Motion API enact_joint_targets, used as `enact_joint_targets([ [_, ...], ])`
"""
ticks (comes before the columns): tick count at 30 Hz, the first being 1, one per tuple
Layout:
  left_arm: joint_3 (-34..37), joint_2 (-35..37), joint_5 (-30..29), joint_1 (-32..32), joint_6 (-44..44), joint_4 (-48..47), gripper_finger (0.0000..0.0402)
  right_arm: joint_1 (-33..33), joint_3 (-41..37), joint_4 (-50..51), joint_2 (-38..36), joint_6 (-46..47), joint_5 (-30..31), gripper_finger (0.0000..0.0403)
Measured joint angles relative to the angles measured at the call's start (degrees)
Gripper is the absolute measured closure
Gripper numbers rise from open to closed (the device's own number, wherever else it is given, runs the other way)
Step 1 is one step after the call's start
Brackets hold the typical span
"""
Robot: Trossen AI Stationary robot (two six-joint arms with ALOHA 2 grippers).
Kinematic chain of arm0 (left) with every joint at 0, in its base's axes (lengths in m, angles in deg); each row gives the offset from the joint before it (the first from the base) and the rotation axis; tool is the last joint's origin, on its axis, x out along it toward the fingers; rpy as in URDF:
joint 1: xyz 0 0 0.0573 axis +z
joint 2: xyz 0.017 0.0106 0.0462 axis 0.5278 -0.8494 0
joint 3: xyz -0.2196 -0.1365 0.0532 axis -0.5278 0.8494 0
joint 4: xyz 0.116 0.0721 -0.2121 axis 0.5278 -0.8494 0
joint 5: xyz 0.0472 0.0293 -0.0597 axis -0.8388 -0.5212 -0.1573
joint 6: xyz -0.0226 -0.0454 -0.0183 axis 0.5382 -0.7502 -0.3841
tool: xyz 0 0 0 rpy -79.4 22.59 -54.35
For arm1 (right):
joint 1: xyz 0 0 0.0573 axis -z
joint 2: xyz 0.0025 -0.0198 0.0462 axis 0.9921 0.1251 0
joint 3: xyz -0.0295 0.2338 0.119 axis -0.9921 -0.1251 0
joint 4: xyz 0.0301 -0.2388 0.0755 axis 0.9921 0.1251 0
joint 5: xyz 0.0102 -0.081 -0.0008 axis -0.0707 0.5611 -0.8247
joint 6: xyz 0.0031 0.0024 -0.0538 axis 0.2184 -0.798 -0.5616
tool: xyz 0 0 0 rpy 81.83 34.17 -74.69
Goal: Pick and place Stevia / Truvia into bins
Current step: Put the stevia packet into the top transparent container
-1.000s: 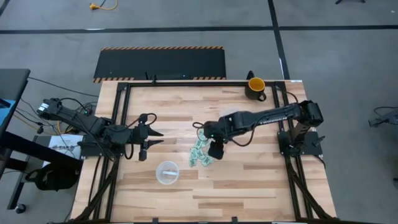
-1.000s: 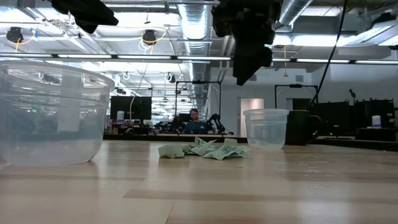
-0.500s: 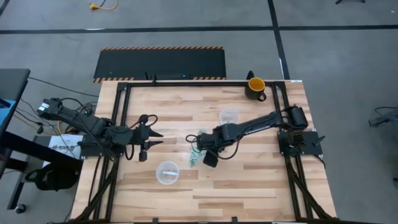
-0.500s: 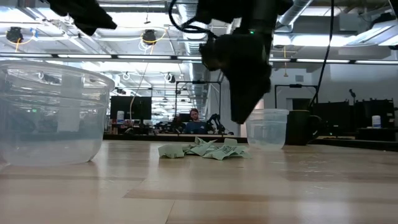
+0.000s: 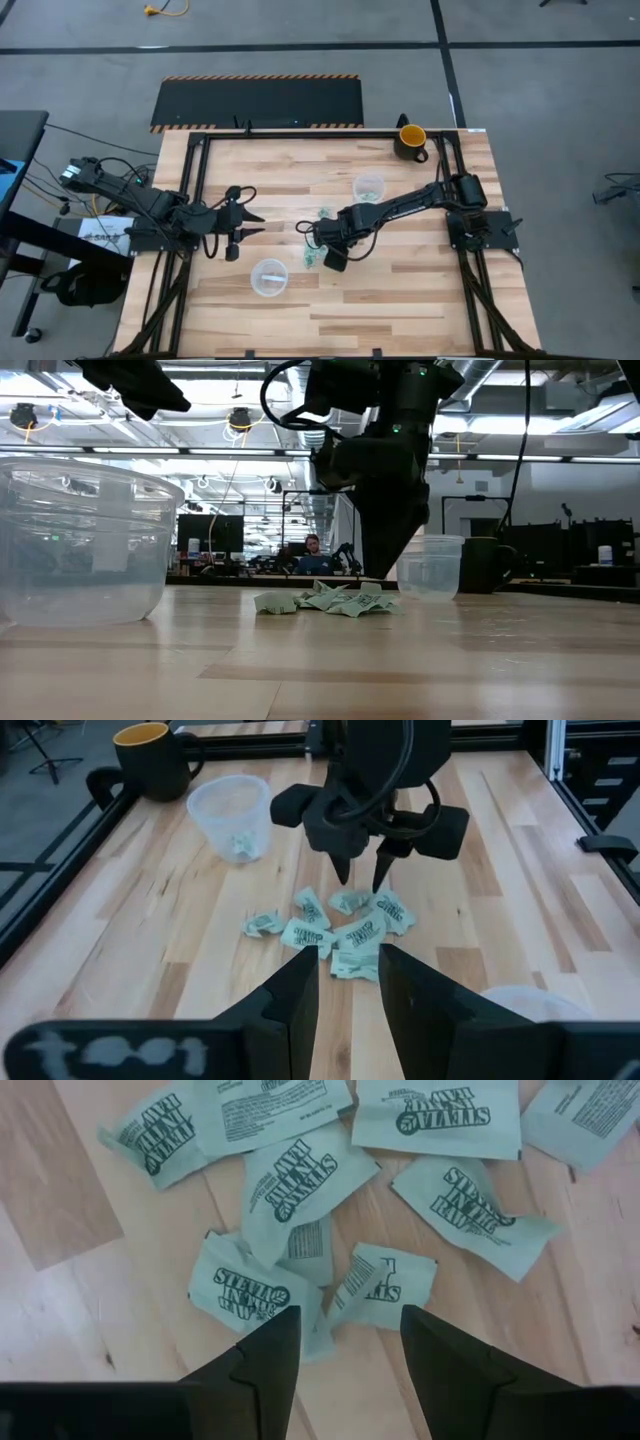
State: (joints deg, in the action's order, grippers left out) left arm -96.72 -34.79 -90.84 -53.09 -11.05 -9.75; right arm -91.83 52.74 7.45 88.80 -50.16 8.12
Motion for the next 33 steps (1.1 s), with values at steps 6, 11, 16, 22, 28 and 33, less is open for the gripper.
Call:
enact_joint_targets([
  [6, 0.0, 0.0, 0.0, 0.0, 0.0, 0.0, 0.0303, 0.0, 0.0, -0.3, 0.0, 0.0, 0.0, 0.0235],
  [11, 0.0, 0.0, 0.0, 0.0, 0.0, 0.1, 0.0303, 0.0, 0.0, -1.0, 0.0, 0.2, 0.1, 0.0235],
  [16, 0.0, 0.0, 0.0, 0.0, -0.1, 0.1, 0.0303, 0.0, 0.0, -1.1, 0.0, 1.8, 0.2, 0.0235],
  [22, 0.0, 0.0, 0.0, 0.0, -0.1, 0.1, 0.0303, 0.0, 0.0, -1.0, 0.0, 1.9, 0.2, 0.0240],
  [28, 0.0, 0.0, 0.0, 0.0, -0.1, 0.1, 0.0303, 0.1, 0.0, -1.0, 0.0, 1.9, 0.2, 0.0250],
  [33, 0.0, 0.0, 0.0, 0.0, -0.1, 0.1, 0.0303, 0.1, 0.0, -1.0, 0.0, 1.7, 0.2, 0.0254],
])
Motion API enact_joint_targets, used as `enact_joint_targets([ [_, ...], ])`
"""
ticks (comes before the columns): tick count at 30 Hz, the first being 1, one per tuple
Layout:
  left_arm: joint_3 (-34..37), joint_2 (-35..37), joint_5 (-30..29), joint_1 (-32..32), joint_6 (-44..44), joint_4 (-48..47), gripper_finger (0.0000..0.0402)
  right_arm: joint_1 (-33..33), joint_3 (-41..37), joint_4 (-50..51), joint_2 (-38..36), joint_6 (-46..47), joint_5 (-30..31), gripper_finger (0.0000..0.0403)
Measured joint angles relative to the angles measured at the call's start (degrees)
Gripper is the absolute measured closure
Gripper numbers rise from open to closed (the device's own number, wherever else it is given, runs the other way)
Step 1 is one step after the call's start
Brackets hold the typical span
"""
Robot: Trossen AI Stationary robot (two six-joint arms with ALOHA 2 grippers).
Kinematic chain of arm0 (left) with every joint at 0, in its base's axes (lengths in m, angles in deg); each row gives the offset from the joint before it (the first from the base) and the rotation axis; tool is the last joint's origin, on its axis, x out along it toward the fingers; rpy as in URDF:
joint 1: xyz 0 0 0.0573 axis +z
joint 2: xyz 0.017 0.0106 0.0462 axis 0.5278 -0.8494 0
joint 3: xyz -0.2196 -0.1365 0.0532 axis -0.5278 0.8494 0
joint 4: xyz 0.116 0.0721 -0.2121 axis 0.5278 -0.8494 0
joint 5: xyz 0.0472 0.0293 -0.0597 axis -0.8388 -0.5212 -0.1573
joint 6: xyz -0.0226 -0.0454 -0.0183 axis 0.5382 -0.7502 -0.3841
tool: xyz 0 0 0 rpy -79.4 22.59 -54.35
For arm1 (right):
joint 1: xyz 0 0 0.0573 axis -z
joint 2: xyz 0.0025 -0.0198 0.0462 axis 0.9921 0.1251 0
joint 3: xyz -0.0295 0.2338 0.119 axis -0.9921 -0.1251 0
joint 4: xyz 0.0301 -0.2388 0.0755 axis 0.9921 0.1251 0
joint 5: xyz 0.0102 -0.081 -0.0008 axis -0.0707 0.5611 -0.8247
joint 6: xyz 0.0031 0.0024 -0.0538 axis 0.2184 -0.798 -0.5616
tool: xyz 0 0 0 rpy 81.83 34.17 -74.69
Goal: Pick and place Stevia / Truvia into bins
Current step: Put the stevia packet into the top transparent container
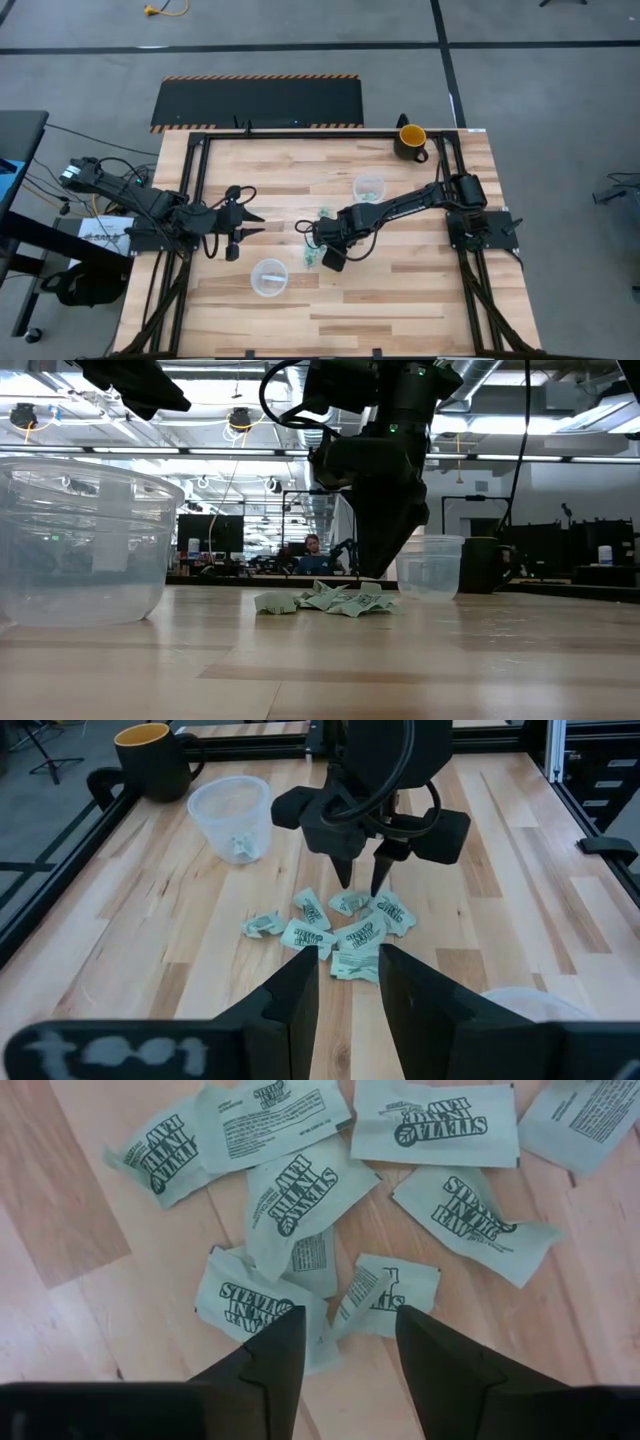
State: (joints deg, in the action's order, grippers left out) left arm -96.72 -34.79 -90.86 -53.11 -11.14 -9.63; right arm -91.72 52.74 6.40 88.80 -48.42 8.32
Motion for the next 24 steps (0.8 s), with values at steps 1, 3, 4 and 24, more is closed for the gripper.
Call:
enact_joint_targets([
  [1, 0.0, 0.0, 0.0, 0.0, 0.0, 0.0, 0.0303, 0.0, 0.0, 0.0, 0.0, -0.2, 0.0, 0.0254],
  [3, 0.0, 0.0, 0.0, 0.0, 0.0, 0.0, 0.0303, 0.0, 0.0, 0.0, 0.0, -0.4, 0.0, 0.0254],
  [4, 0.0, 0.0, 0.0, 0.0, 0.0, 0.0, 0.0303, 0.0, 0.0, 0.0, 0.0, -0.6, 0.0, 0.0253],
  [24, 0.0, 0.0, 0.0, 0.0, 0.0, 0.2, 0.0303, -0.1, 0.0, 0.0, 0.0, -2.4, 0.1, 0.0201],
])
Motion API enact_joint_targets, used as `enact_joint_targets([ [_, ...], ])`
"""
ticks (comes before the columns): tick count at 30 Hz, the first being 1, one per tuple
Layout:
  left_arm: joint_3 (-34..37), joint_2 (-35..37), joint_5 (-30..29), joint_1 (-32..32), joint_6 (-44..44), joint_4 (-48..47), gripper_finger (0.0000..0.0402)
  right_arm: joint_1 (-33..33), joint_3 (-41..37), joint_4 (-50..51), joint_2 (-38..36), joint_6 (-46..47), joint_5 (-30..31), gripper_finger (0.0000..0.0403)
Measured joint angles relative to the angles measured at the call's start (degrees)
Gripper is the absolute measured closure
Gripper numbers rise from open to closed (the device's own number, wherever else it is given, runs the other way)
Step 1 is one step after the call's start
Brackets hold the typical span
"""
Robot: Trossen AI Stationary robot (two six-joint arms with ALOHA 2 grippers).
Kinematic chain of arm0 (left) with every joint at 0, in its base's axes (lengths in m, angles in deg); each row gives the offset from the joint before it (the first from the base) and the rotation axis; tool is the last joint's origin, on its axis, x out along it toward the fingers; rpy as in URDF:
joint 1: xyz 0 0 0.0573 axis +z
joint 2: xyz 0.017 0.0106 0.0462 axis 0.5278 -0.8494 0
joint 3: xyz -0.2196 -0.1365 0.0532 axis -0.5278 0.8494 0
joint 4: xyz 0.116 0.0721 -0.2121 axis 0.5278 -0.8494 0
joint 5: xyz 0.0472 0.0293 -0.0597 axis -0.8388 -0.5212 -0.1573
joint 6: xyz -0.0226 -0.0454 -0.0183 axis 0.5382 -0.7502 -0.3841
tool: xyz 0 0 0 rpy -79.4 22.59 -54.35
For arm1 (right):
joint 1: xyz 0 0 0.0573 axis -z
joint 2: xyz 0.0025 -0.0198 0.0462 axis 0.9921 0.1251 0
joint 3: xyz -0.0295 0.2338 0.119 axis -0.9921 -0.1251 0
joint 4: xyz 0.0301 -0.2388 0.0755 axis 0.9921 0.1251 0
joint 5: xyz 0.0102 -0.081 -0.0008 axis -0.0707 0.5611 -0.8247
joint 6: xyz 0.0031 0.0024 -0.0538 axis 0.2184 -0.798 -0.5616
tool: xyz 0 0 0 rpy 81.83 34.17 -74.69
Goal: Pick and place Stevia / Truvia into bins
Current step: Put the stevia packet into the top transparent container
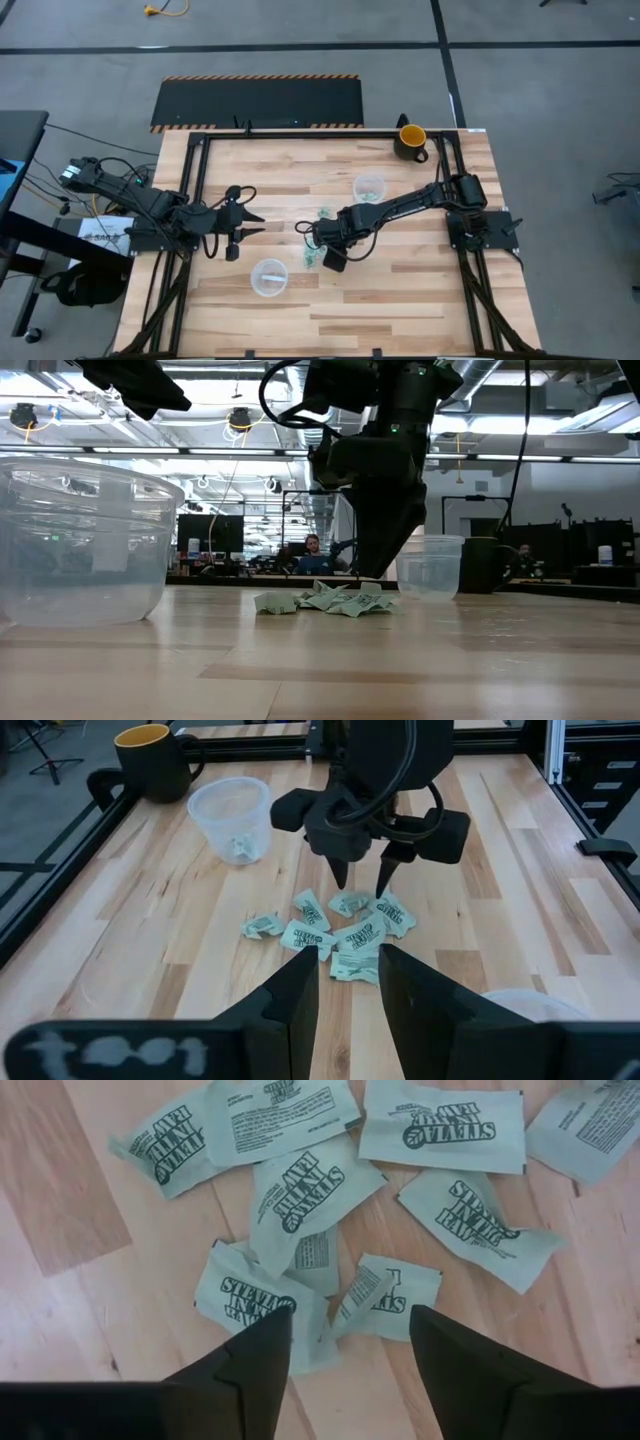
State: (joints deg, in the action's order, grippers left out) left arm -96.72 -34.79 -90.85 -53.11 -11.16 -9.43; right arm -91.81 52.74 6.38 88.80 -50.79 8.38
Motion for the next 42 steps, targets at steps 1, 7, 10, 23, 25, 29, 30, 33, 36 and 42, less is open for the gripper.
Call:
enact_joint_targets([
  [1, 0.0, 0.0, 0.0, 0.0, 0.0, 0.0, 0.0303, 0.0, 0.0, 0.0, 0.1, 0.0, 0.1, 0.0199],
  [7, 0.0, 0.0, 0.0, 0.0, 0.0, 0.0, 0.0303, 0.3, 0.1, -1.8, 2.8, 0.0, -0.1, 0.0196],
  [10, 0.0, 0.0, 0.0, 0.0, 0.0, 0.5, 0.0303, 0.5, 0.0, -0.8, 3.5, 0.0, -0.2, 0.0200],
  [23, 0.0, -0.1, 0.6, 0.0, 0.0, 1.3, 0.0303, 0.5, 0.0, 0.5, 3.3, -0.1, 0.0, 0.0244],
  [25, 0.0, -0.1, 0.6, 0.0, 0.0, 1.3, 0.0303, 0.5, 0.0, 0.7, 3.3, -0.1, 0.0, 0.0256],
  [29, 0.0, -0.1, 0.6, 0.0, 0.0, 1.3, 0.0303, 0.5, 0.0, 1.1, 3.3, -0.1, 0.0, 0.0281],
  [30, 0.0, -0.1, 0.6, 0.0, 0.0, 1.3, 0.0303, 0.5, 0.1, 1.3, 3.3, -0.1, 0.0, 0.0287],
  [33, 0.0, -0.1, 0.7, 0.0, 0.0, 1.3, 0.0303, 0.5, 0.1, 1.8, 3.3, -0.9, -0.1, 0.0301],
  [36, 0.0, -0.1, 0.7, 0.0, 0.0, 1.3, 0.0303, 0.5, 0.1, 1.8, 3.3, -1.0, -0.1, 0.0312],
  [42, 0.0, -0.1, 0.7, 0.0, 0.0, 1.3, 0.0303, 0.5, 2.5, 4.4, 3.3, -1.6, 0.1, 0.0330],
])
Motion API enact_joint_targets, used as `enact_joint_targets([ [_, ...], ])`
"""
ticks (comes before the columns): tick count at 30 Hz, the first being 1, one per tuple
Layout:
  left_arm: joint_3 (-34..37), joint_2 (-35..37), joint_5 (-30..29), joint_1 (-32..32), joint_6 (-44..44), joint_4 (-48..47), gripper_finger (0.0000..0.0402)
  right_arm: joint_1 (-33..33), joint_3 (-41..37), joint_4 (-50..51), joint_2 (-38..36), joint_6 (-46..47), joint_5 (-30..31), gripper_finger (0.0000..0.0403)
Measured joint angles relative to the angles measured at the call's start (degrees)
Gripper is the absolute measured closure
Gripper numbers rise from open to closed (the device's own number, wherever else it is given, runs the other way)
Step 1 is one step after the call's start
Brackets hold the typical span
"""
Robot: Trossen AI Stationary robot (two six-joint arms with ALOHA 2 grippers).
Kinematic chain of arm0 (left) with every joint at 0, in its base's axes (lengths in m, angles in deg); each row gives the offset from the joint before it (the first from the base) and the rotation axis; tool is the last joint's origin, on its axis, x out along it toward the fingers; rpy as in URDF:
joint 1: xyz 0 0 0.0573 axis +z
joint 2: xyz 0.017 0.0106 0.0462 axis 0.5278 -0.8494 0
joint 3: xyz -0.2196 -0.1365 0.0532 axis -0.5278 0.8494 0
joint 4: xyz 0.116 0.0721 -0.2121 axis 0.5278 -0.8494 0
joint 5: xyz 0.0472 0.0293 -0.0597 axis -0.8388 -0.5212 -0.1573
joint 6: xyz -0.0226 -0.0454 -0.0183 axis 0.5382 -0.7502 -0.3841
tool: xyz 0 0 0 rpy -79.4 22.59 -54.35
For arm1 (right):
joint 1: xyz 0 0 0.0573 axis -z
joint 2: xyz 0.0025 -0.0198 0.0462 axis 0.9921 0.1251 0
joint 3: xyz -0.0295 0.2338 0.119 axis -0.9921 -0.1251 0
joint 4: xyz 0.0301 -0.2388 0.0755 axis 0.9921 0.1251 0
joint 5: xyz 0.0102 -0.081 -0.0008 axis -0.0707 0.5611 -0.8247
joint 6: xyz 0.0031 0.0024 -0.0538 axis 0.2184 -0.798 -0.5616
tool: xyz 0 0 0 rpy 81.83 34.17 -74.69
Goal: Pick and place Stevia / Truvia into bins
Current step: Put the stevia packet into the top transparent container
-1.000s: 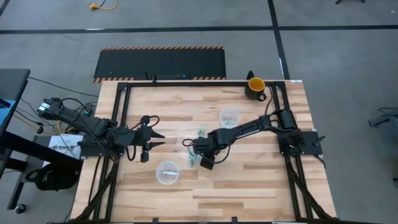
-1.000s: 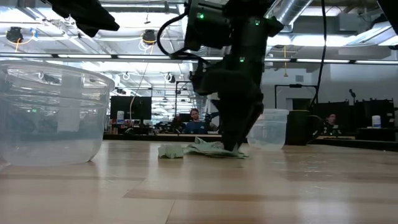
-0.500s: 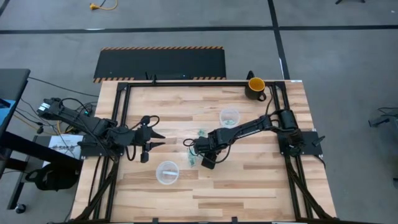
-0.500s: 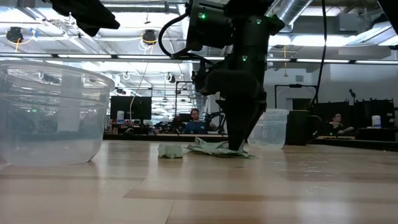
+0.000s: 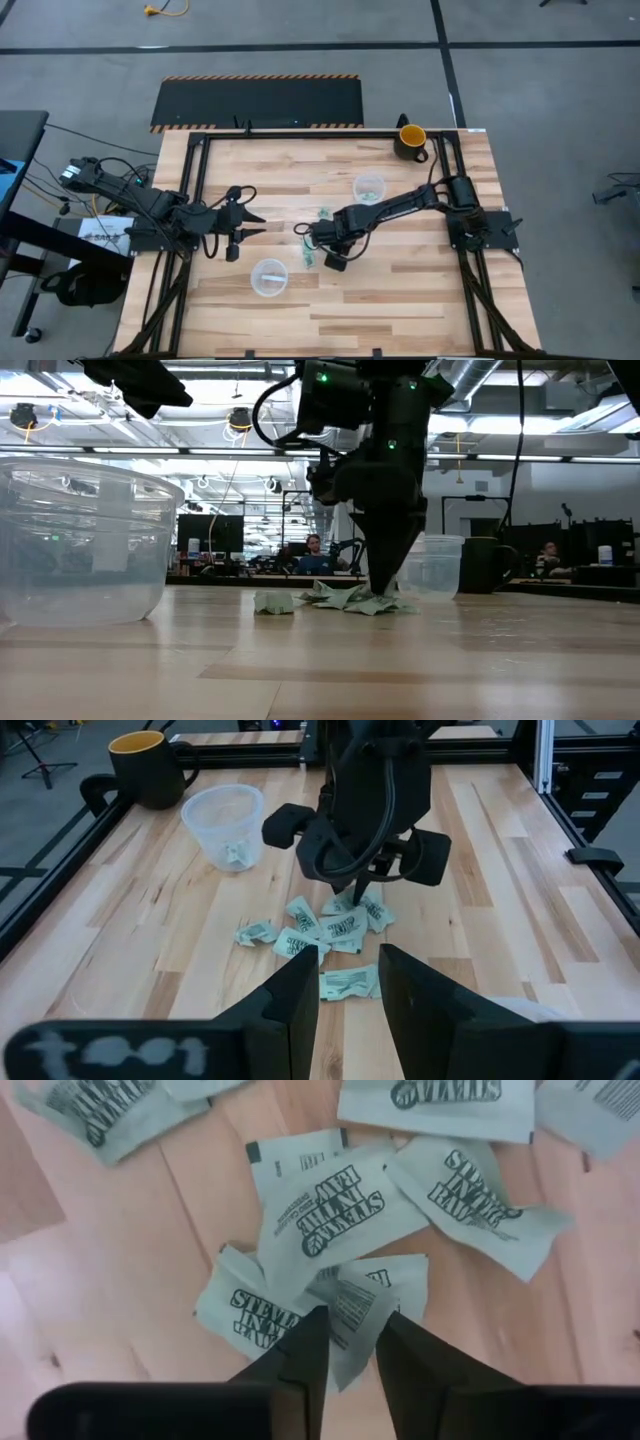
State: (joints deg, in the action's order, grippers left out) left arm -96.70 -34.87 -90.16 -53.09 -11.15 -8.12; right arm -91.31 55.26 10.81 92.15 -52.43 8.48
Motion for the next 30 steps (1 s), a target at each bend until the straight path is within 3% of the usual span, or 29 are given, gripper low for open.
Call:
enact_joint_targets([
  [10, 0.0, 0.0, 0.0, 0.0, 0.0, 0.0, 0.0303, 0.0, 5.8, 6.6, 0.0, -2.4, 1.3, 0.0354],
  [19, 0.0, 0.0, 0.0, 0.0, 0.0, 0.0, 0.0303, -0.2, 6.3, 8.1, 0.0, -3.7, 1.3, 0.0380],
  [23, 0.0, 0.0, 0.0, 0.0, 0.0, 0.0, 0.0303, -0.7, 6.3, 8.1, 0.0, -4.8, 1.1, 0.0361],
  [30, 0.0, 0.0, 0.0, 0.0, 0.0, 0.0, 0.0303, -1.1, 5.7, 6.7, 0.0, -5.4, 1.1, 0.0294],
])
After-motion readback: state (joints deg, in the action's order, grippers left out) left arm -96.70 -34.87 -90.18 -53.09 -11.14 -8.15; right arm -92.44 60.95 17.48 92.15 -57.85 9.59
